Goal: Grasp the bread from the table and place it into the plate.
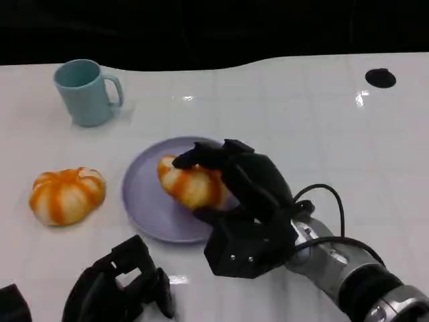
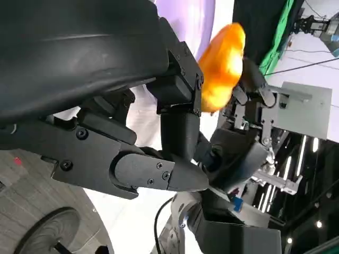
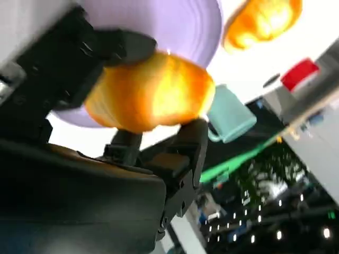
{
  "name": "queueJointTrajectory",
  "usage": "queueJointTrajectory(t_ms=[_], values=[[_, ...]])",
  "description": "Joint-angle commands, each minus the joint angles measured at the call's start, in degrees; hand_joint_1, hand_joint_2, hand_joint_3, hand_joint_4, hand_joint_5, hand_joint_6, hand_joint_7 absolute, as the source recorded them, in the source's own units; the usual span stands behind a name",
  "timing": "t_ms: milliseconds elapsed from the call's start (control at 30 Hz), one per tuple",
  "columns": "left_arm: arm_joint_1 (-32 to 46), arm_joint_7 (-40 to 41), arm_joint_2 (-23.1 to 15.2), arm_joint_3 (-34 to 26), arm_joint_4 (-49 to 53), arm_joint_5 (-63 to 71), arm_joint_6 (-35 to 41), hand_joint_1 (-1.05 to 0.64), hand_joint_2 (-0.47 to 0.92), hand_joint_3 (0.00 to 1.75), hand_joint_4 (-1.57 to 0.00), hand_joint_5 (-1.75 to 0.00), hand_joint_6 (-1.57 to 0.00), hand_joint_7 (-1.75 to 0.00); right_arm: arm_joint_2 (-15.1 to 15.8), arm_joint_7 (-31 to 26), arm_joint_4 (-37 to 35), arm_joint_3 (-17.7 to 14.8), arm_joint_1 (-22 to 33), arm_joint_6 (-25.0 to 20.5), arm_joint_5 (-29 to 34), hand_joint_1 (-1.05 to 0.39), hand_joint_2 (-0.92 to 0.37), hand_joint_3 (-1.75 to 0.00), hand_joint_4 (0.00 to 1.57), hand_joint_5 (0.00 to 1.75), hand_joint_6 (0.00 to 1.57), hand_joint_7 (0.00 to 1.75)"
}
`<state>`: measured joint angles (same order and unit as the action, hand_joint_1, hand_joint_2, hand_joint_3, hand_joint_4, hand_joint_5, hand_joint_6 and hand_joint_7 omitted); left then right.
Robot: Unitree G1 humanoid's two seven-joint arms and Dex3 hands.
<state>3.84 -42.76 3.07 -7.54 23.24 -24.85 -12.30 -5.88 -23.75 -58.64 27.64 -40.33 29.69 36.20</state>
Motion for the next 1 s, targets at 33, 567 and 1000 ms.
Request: queueJointTrajectory(t_ms=[33, 567, 1000], values=[[0.1, -0.2, -1.0, -0.2, 0.1, 0.1, -0.9, -0.65, 0.92, 0.23, -0.82, -1.75, -0.68, -1.64, 1.5, 6.1, 2.9, 0.1, -0.2, -1.8, -1.0, -0.53, -0.9, -0.08, 0.0, 0.5, 0.17, 0.3], [0.0, 0.1, -0.8, -0.2, 0.3, 0.2, -1.4, -0.66, 0.92, 0.23, -0.82, -1.75, -0.68, -1.63, 5.9, 15.1, 14.8, -1.1, 6.1, -4.4, -3.4, -0.76, -0.92, -0.09, 0.02, 0.2, 0.1, 0.19], [0.0, 0.4, -0.6, -0.1, 0.2, -0.1, -1.0, -0.65, 0.92, 0.24, -0.81, -1.75, -0.67, -1.63, 11.3, 12.1, 23.7, -4.2, 15.1, 3.9, -5.5, -0.61, -0.92, -0.11, 0.06, 0.99, 0.32, 0.44]])
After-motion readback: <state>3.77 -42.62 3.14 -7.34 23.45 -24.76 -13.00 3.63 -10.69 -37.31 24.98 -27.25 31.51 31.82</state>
